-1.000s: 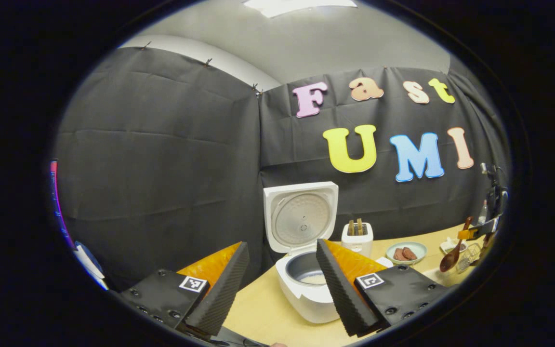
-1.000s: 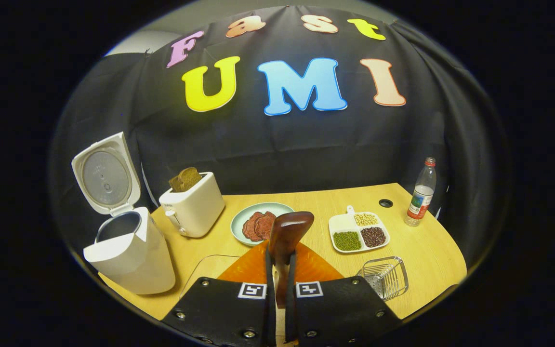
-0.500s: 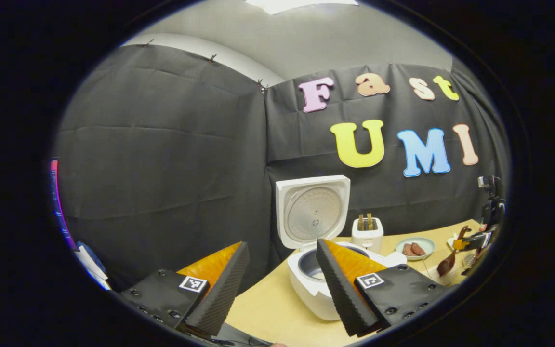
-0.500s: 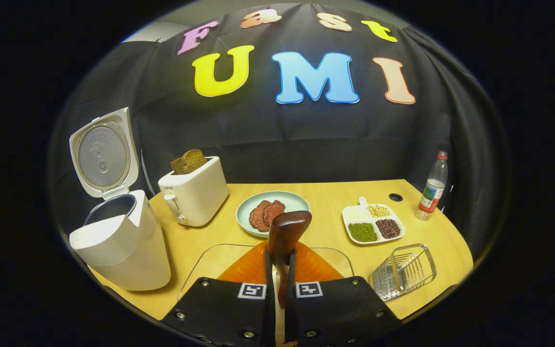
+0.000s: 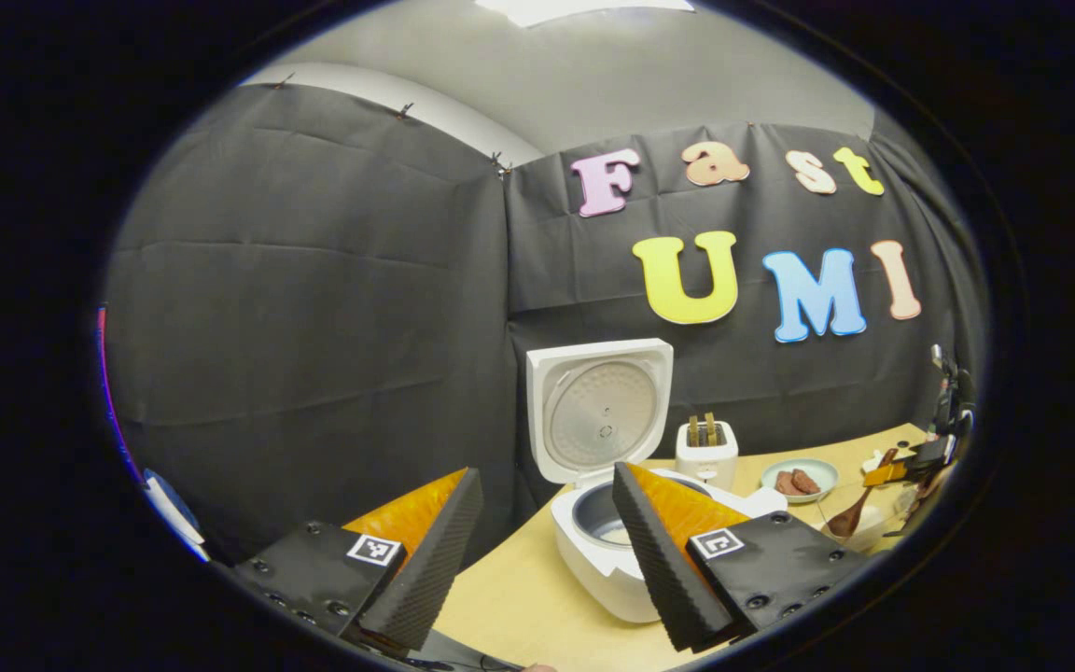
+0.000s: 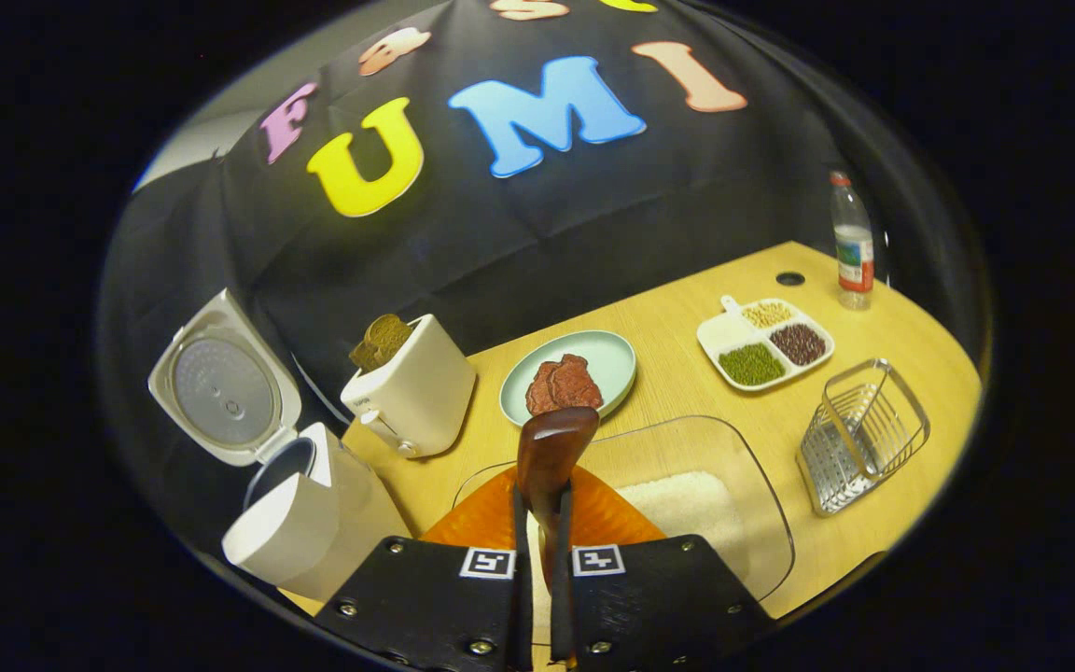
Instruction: Close the left gripper, press the button to open the rice cooker; take a wooden spoon from the chopstick holder with the right hand, scoop a spoonful of rice and pour it into the rice cooker, then put the wooden spoon back into the chopstick holder.
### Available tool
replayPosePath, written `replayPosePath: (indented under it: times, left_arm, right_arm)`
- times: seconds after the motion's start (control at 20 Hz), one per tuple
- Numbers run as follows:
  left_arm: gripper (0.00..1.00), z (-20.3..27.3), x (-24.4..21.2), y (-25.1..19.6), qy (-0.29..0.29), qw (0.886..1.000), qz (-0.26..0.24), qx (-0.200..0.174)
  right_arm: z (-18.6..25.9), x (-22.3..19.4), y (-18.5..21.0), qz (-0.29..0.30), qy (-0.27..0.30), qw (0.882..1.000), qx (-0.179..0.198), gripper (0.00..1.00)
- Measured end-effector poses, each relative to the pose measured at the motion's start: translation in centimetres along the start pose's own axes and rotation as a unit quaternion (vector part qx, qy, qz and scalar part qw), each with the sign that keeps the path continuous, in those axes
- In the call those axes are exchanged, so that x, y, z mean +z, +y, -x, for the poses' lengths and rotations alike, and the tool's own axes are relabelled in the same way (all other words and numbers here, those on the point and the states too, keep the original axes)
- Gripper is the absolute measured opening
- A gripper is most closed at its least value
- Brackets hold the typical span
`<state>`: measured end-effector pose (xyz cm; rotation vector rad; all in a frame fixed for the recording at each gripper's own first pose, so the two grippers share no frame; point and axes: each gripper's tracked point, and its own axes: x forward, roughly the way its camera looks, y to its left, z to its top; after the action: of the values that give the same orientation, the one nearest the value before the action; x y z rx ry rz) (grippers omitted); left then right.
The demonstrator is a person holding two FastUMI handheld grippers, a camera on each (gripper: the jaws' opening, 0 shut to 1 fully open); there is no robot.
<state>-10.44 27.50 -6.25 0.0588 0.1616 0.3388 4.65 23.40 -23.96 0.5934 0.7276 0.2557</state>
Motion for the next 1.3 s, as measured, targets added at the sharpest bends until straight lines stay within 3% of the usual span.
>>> replayPosePath:
  times: [0.2, 0.4, 0.65, 0.95, 1.3]
  left_arm:
    - [1.0, -0.4, 0.2, -0.7, -0.002, 1.0, -0.003, -0.01]
    - [0.97, -0.9, 0.8, -2.3, -0.007, 1.0, -0.009, -0.027]
    - [0.97, -1.3, 1.7, -4.2, -0.017, 0.999, -0.009, -0.049]
    - [1.0, -1.4, 1.1, -4.6, -0.013, 0.998, 0.008, -0.054]
    - [1.0, -1.1, 0.2, -2.0, -0.008, 0.999, 0.018, -0.032]
  right_arm:
    - [0.4, 0.0, -3.1, -0.132, 0.008, 0.991, 0.003, 0.08]
    - [1.7, 1.1, -5.0, -0.198, -0.006, 0.98, 0.011, 0.08]
    - [3.3, 4.2, -4.7, -0.296, -0.029, 0.953, 0.055, 0.08]
    - [4.9, 6.9, 0.2, -0.357, -0.024, 0.923, 0.139, 0.08]
    - [5.1, 8.2, 7.5, -0.34, -0.007, 0.918, 0.203, 0.08]
